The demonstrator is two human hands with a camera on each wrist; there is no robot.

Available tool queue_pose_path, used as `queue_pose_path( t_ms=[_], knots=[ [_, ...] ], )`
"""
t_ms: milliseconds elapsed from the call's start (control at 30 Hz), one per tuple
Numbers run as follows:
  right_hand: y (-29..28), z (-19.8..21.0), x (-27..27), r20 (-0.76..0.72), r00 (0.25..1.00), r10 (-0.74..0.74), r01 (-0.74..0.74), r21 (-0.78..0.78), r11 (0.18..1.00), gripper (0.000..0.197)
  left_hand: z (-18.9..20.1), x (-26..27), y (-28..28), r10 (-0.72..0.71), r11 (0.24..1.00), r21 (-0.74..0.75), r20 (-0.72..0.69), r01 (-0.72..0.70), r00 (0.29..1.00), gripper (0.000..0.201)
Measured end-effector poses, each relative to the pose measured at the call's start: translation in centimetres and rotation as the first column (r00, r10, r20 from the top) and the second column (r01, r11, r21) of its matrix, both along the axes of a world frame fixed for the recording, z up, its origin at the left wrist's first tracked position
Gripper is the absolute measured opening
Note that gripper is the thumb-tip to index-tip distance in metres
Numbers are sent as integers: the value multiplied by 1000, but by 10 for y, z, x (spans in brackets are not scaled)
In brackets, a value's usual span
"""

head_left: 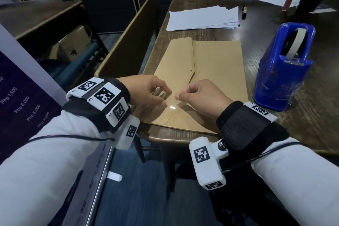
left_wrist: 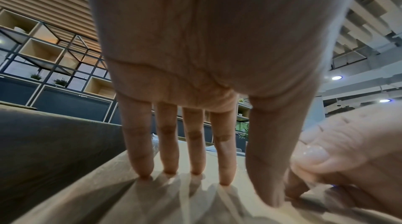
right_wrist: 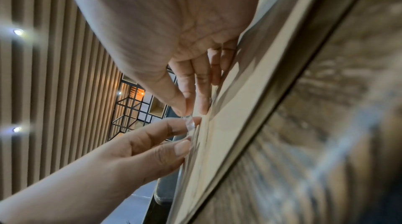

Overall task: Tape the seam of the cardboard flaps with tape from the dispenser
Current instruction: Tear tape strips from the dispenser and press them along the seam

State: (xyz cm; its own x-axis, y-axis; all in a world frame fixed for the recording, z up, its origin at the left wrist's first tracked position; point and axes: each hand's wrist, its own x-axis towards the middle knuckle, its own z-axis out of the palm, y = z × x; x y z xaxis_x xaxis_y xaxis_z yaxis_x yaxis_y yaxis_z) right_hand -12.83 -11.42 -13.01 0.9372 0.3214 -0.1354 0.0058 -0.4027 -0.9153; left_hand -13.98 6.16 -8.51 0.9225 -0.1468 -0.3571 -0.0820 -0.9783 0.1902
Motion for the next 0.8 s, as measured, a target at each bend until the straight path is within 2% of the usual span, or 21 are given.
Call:
queue_pose_path(
  t_ms=[267,533,800],
  knots=[
    [0,-5,3,22,1000,16,-15,-53,998,22,-1,-1,0,1,1000,6,-1,-1,1000,43],
    [2,-11,7,14,1000,26,-25,-39,999,18,0,-2,-2,6,1000,11,-7,-6,1000,46],
    [2,-18,10,38,999,24,-22,-64,998,15,1,-3,-4,15,1000,-1,-34,-15,999,56]
  ],
)
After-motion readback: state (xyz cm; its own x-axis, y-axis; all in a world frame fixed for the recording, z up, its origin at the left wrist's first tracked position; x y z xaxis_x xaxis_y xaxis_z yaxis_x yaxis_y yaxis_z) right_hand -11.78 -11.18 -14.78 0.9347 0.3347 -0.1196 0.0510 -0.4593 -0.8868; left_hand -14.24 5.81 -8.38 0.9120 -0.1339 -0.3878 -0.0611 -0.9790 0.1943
